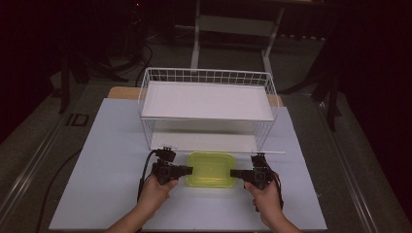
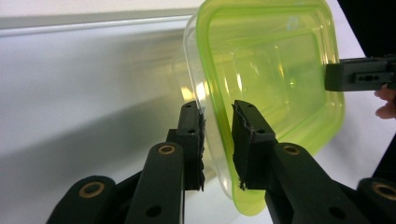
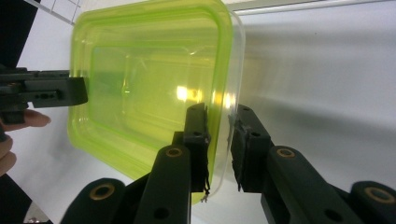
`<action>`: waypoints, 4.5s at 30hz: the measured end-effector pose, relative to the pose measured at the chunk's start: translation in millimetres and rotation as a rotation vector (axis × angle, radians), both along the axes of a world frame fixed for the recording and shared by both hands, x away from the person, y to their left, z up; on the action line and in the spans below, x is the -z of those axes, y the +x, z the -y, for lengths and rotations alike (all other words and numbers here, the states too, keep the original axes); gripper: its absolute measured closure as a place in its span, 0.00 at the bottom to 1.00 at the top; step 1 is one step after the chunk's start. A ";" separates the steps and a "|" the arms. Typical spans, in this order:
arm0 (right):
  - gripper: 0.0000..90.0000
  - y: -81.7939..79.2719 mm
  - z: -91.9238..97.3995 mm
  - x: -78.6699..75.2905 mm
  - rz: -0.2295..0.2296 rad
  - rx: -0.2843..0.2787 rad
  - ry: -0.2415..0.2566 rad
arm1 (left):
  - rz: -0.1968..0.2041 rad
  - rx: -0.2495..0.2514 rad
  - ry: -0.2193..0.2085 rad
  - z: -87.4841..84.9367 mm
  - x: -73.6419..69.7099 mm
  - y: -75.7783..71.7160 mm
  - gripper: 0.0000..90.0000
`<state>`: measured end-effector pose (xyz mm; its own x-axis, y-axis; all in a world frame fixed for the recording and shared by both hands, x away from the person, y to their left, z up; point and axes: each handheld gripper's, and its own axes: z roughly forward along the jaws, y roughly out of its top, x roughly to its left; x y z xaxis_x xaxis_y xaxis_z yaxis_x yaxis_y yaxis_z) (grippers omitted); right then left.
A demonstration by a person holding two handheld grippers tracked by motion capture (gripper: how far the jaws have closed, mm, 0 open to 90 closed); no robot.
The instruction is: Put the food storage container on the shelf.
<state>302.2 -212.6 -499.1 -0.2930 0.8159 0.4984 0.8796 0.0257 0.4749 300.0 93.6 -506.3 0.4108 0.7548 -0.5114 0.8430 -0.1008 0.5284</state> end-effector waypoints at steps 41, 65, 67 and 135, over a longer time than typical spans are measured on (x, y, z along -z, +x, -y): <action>0.87 65.1 -31.1 -17.5 0.136 0.062 -0.056 | 0.142 -0.113 -0.040 -17.0 -4.2 63.0 0.85; 0.71 83.2 -30.9 -5.9 0.184 0.132 -0.073 | 0.276 -0.133 -0.077 -12.4 14.9 81.3 0.66; 0.65 82.3 -31.3 -6.4 0.198 0.115 -0.067 | 0.292 -0.118 -0.065 -12.8 14.1 80.2 0.63; 1.00 86.1 -97.5 18.7 0.305 -0.043 -0.184 | 0.492 0.028 -0.034 -42.8 9.8 -16.0 0.01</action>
<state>388.3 -115.2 -517.7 -0.4418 0.8675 0.2287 0.6942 0.1692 0.6996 284.0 136.3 -516.1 0.6293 0.7263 -0.2765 0.4902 -0.0950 0.8664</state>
